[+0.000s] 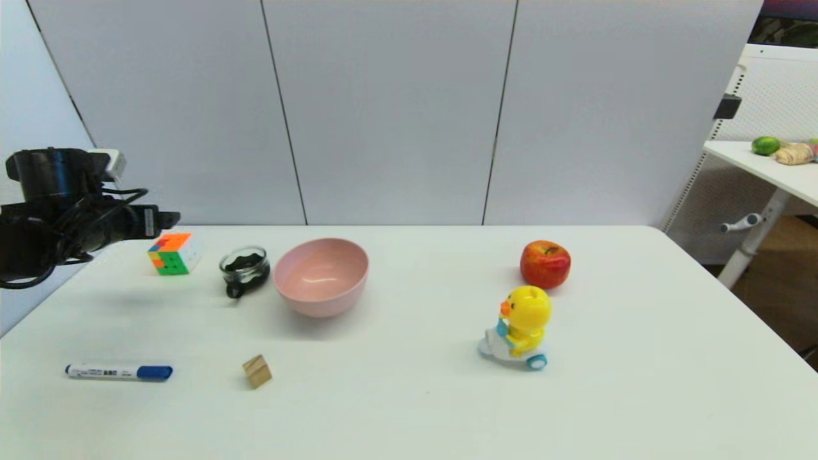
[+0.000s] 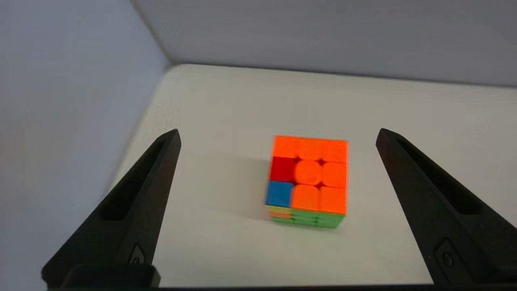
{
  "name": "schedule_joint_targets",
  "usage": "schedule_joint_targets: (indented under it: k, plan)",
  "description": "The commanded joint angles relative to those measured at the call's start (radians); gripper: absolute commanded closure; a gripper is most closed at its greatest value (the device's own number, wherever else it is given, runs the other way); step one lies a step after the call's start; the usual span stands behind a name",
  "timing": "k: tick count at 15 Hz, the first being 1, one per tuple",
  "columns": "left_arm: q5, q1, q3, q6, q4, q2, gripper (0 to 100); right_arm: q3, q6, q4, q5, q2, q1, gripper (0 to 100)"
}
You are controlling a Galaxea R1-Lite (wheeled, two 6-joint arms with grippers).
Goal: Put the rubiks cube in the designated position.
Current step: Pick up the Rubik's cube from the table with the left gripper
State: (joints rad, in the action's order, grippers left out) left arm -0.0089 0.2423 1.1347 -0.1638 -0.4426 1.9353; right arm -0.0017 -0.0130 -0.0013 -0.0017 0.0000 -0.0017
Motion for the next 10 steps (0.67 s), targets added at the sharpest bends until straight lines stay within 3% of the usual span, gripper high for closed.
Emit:
schedule_joint_targets:
  k: [1,10]
  plan:
    - [-0.045,0.0,-0.006,-0.04,0.03,0.053,0,0.0,-0.001,0.0,0.0,0.002,0.0,0]
    - [-0.019,0.0,0.002,-0.042,0.056,0.082,0,0.002,-0.001,0.0,0.0,0.002,0.0,0]
